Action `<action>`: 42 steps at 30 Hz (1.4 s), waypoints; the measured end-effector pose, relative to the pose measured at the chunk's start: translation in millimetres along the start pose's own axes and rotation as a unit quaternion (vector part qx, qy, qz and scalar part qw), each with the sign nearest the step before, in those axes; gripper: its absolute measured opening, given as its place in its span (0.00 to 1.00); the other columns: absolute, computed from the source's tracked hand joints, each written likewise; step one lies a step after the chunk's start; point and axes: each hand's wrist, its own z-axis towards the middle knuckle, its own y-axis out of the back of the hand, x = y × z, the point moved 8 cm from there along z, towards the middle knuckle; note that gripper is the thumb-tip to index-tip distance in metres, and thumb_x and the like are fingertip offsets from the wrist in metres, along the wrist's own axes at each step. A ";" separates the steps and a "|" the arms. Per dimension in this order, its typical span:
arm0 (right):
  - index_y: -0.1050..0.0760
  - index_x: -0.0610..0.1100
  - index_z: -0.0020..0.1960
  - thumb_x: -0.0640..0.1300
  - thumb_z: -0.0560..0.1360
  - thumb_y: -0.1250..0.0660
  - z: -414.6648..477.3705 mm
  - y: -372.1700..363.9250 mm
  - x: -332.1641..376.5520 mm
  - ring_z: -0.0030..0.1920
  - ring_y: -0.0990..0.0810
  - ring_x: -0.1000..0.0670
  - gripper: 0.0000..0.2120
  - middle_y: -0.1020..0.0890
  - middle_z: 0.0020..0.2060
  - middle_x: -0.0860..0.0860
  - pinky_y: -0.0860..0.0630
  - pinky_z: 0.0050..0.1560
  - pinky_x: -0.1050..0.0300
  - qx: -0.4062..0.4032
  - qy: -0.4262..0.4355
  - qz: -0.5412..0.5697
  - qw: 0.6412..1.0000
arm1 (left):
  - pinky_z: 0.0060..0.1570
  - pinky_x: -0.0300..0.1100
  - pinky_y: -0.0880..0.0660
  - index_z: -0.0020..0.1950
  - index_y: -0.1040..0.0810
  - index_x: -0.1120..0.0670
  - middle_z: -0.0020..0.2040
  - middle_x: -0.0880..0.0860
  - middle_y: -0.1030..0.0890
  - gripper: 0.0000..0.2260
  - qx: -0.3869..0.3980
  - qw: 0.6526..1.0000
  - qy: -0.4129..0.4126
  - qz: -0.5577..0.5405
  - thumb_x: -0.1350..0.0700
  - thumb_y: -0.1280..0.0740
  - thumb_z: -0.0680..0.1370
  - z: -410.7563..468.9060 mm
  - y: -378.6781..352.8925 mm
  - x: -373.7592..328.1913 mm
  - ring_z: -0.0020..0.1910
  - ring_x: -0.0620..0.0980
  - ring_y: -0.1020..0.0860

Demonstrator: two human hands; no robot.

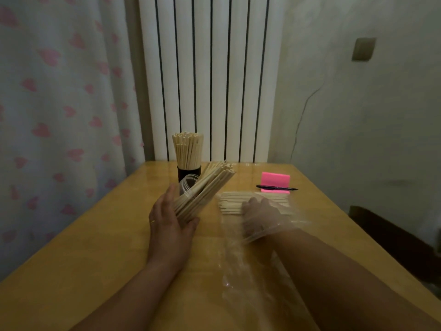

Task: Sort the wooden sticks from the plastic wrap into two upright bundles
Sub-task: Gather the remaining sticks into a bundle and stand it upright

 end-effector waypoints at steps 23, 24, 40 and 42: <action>0.22 0.45 0.65 0.51 0.85 0.37 4.5 38.7 18.8 0.39 0.26 0.53 0.14 0.18 0.53 0.48 0.31 0.39 0.61 -0.003 0.022 -0.048 0.999 | 0.76 0.55 0.36 0.86 0.48 0.40 0.81 0.50 0.40 0.48 -0.007 1.000 0.003 -0.015 0.54 0.21 0.75 1.9 -0.1 4.0 0.79 0.55 0.40; 0.21 0.45 0.64 0.48 0.85 0.36 5.5 38.0 16.9 0.35 0.30 0.55 0.11 0.20 0.47 0.49 0.33 0.33 0.63 0.008 0.009 -0.009 1.000 | 0.75 0.55 0.36 0.86 0.48 0.40 0.81 0.50 0.40 0.48 -0.007 1.000 0.003 -0.013 0.54 0.21 0.75 1.9 -0.1 4.0 0.79 0.56 0.40; 0.21 0.44 0.63 0.51 0.83 0.34 -6.8 30.0 17.8 0.47 0.21 0.53 0.13 0.19 0.52 0.50 0.28 0.43 0.63 0.031 0.067 -0.096 0.993 | 0.75 0.55 0.35 0.86 0.47 0.41 0.81 0.52 0.39 0.47 -0.009 1.000 0.005 -0.010 0.53 0.21 0.76 2.2 -0.4 6.1 0.79 0.57 0.40; 0.21 0.46 0.63 0.52 0.83 0.34 -15.6 30.7 16.4 0.53 0.18 0.50 0.14 0.17 0.56 0.51 0.26 0.49 0.59 0.007 0.056 -0.124 0.991 | 0.75 0.56 0.36 0.86 0.47 0.42 0.81 0.53 0.39 0.47 -0.007 1.000 0.006 -0.012 0.53 0.21 0.76 2.0 -0.3 5.9 0.79 0.58 0.40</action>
